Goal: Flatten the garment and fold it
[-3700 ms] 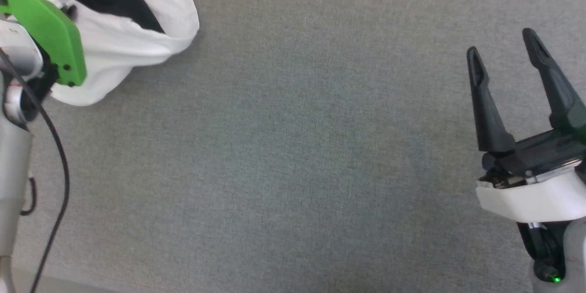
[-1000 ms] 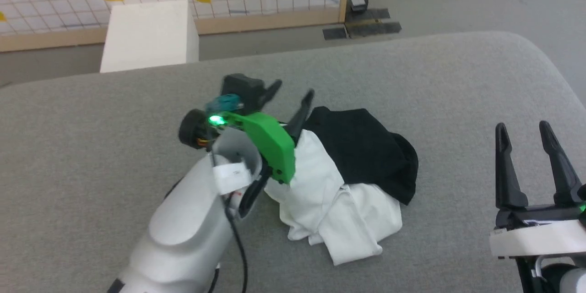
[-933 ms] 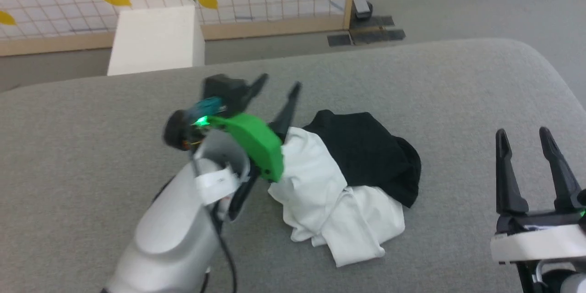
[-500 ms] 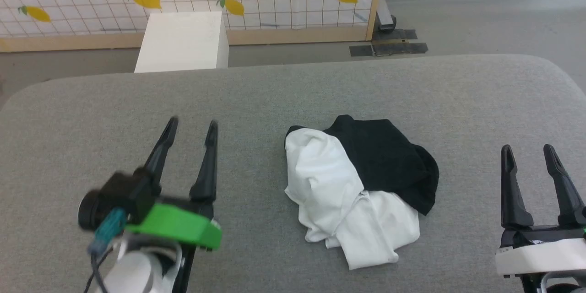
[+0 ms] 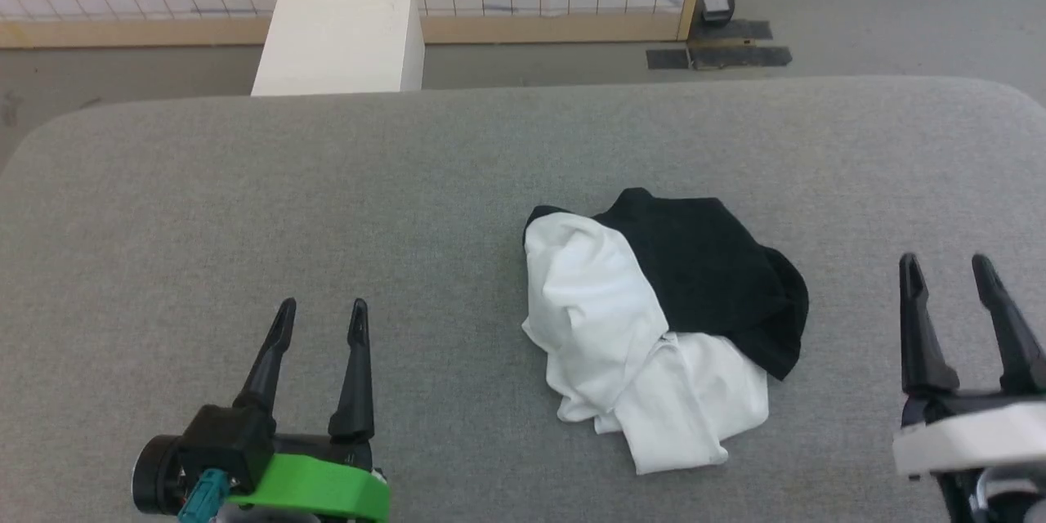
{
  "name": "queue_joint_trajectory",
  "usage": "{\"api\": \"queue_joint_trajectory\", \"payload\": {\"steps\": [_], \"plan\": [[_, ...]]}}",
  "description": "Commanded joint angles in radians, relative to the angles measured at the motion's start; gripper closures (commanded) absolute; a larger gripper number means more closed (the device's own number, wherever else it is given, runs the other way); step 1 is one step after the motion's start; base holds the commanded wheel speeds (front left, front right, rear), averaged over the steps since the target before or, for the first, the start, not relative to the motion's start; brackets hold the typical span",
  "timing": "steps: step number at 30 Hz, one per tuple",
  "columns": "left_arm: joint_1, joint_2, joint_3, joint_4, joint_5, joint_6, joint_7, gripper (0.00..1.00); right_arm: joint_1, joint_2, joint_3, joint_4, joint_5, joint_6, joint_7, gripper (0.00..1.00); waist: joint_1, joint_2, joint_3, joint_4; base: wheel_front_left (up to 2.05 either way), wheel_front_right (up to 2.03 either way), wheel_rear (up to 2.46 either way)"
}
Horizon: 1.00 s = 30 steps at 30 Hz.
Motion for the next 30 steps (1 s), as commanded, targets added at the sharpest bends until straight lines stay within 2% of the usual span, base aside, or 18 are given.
{"api": "queue_joint_trajectory", "payload": {"steps": [1,5,10,16,17,25,26,27,28,30], "plan": [[-0.007,-0.008,0.007,-0.002,0.007,-0.001,-0.009,0.00,-0.045,-0.019,0.005,-0.012,0.021,-0.002,0.030,0.00,0.0001,0.0000,0.035,0.007,0.00,0.00,0.00],[-0.032,-0.028,0.015,-0.002,0.021,-0.011,-0.011,0.00,-0.132,-0.120,0.031,-0.016,0.077,-0.002,0.154,0.00,0.0001,0.0000,0.084,0.010,0.00,0.00,0.00],[-0.069,-0.061,0.012,0.004,0.044,-0.033,-0.012,0.00,-0.222,-0.245,0.063,0.062,0.160,-0.002,0.332,0.00,0.0001,0.0000,0.140,0.026,0.00,0.00,0.00],[-0.096,-0.094,0.013,0.022,0.066,-0.062,-0.012,0.00,-0.278,-0.335,0.131,0.191,0.225,-0.002,0.415,0.00,0.0001,0.0000,0.182,0.054,0.00,0.00,0.00],[-0.107,-0.103,0.015,0.030,0.075,-0.074,-0.012,0.00,-0.299,-0.364,0.170,0.255,0.229,-0.002,0.421,0.00,0.0001,0.0000,0.200,0.072,0.00,0.00,0.00],[-0.120,-0.126,0.021,0.047,0.092,-0.098,-0.012,0.00,-0.363,-0.378,0.265,0.408,0.243,-0.002,0.422,0.02,0.0001,0.0000,0.234,0.112,0.00,0.00,0.00],[-0.120,-0.128,0.022,0.049,0.092,-0.099,-0.012,0.00,-0.367,-0.376,0.276,0.424,0.244,-0.002,0.425,0.11,0.0001,0.0000,0.236,0.114,0.00,0.00,0.00],[-0.120,-0.132,0.023,0.051,0.093,-0.101,-0.012,0.00,-0.371,-0.376,0.290,0.443,0.247,-0.002,0.432,0.24,0.0001,0.0000,0.238,0.116,0.00,0.00,0.00],[-0.120,-0.134,0.024,0.052,0.094,-0.102,-0.012,0.00,-0.375,-0.375,0.297,0.457,0.251,-0.002,0.436,0.50,0.0001,0.0000,0.240,0.116,0.00,0.00,0.00],[-0.122,-0.139,0.026,0.056,0.097,-0.105,-0.012,0.00,-0.383,-0.372,0.300,0.487,0.254,-0.002,0.440,0.90,0.0001,0.0000,0.242,0.118,0.00,0.00,0.00]]}}
